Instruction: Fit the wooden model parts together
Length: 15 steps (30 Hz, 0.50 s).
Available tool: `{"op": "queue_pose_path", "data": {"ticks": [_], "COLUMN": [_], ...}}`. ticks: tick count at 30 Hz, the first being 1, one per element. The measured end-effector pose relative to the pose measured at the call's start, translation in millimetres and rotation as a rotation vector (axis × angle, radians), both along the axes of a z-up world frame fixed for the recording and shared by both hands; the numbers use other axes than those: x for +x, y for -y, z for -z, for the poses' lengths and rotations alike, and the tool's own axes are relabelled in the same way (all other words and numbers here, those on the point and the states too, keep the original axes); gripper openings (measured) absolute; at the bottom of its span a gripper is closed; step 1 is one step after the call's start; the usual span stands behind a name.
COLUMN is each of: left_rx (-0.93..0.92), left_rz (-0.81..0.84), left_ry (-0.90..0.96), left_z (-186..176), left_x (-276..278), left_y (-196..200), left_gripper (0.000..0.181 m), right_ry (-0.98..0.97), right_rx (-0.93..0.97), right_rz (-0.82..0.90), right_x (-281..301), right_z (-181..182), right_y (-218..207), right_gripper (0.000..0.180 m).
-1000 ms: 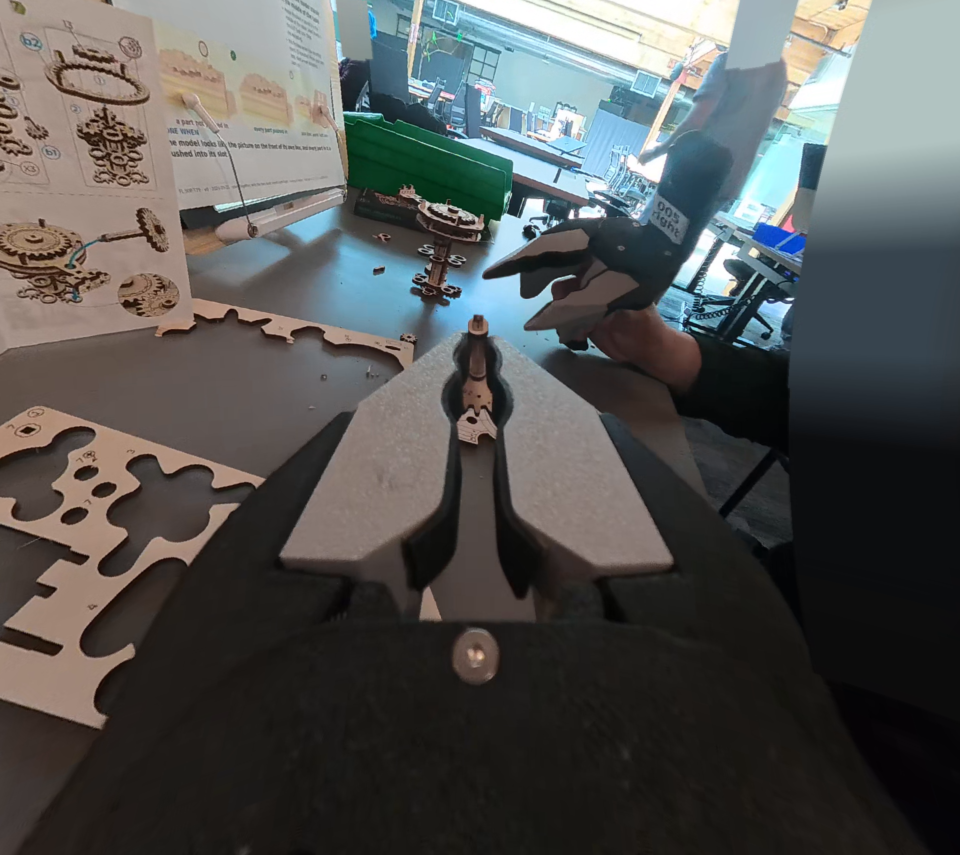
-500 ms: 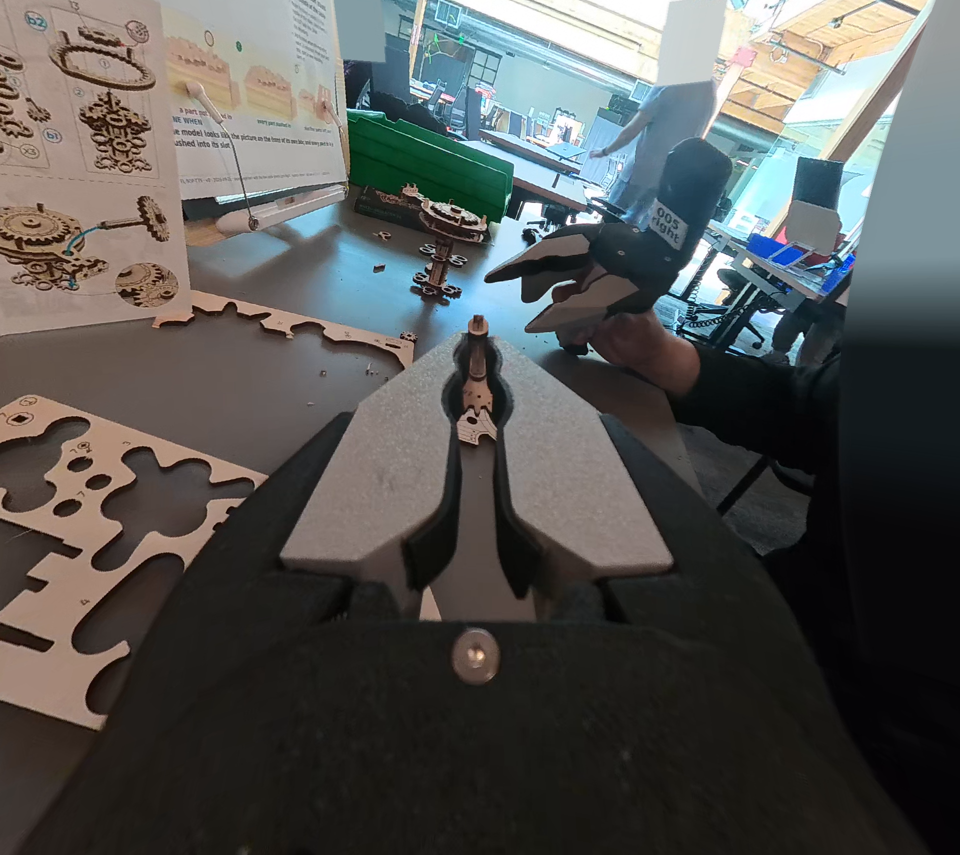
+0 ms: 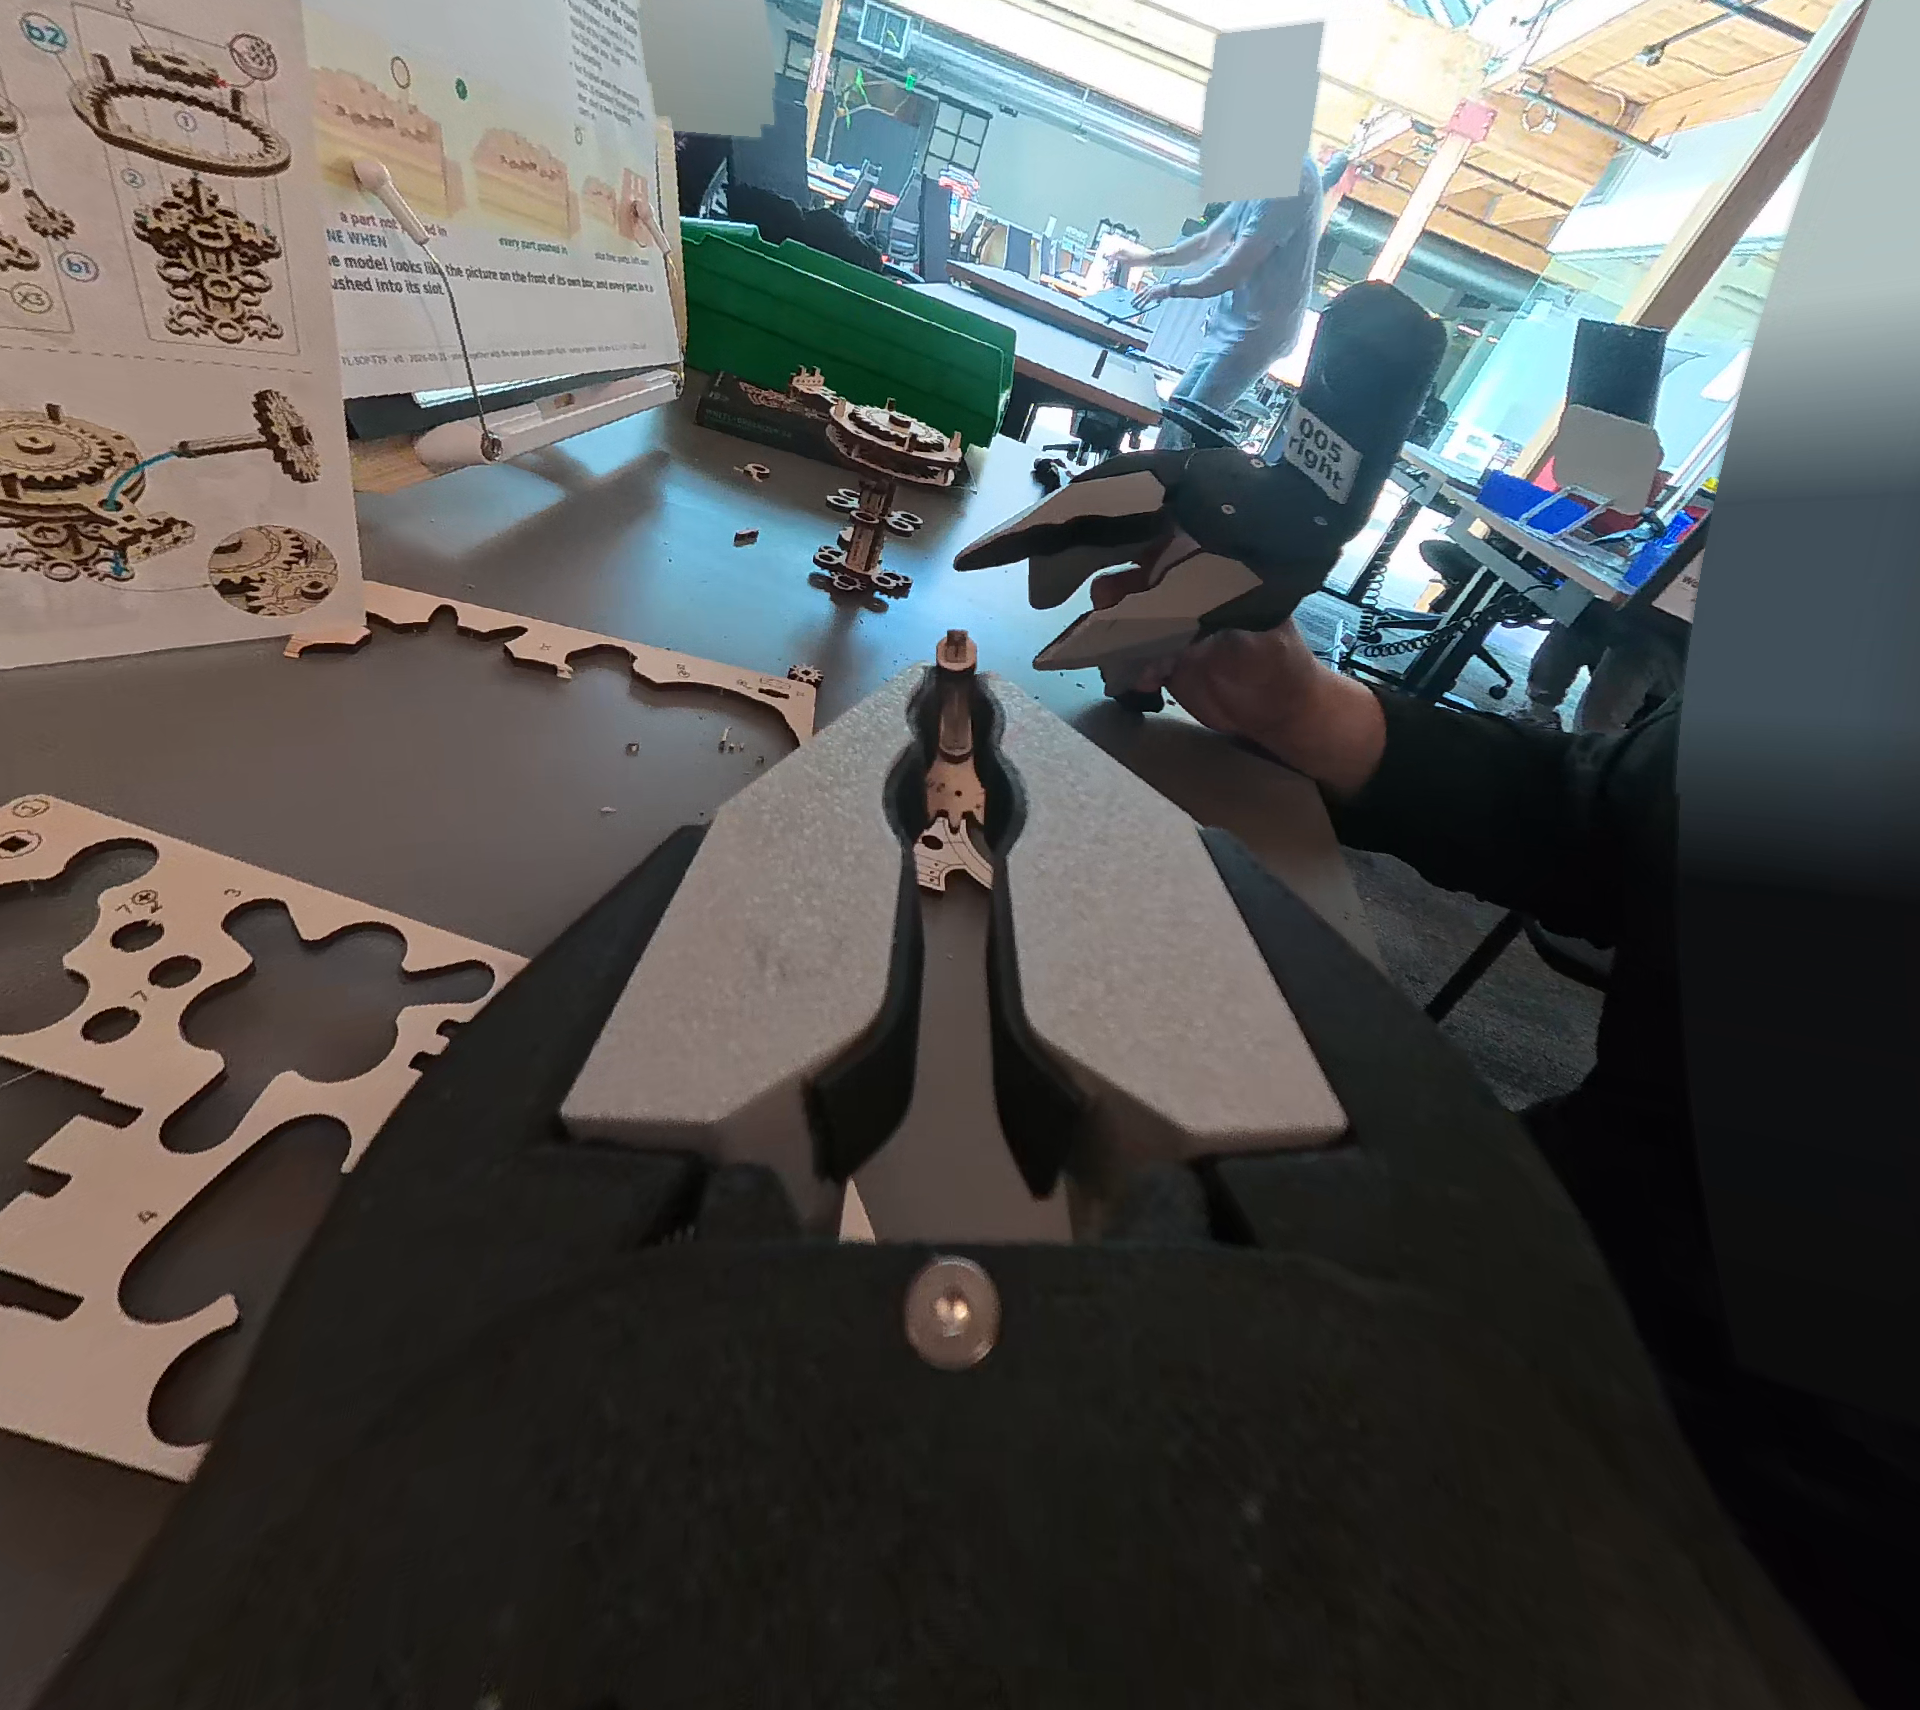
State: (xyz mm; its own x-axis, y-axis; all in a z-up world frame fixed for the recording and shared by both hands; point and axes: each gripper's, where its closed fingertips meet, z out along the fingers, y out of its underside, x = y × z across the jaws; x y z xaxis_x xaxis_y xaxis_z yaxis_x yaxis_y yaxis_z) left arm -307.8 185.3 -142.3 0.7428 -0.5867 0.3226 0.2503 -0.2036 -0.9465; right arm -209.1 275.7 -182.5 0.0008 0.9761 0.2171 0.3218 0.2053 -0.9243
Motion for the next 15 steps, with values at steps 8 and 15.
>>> {"op": "queue_pose_path", "data": {"ticks": [8,15], "left_rx": [-0.001,0.002], "left_rz": [0.005,0.007], "left_ry": [-0.005,-0.004], "left_z": [3.6,3.4], "left_x": [2.2,3.2], "left_y": [0.8,0.8], "left_gripper": [0.003,0.002], "right_ry": [-0.001,0.004], "right_rx": [-0.004,-0.002], "right_rz": [0.002,-0.007], "right_x": [0.1,-0.3], "right_z": [-0.1,0.5], "right_y": [-1.0,0.1], "right_gripper": [0.047,0.048]}}
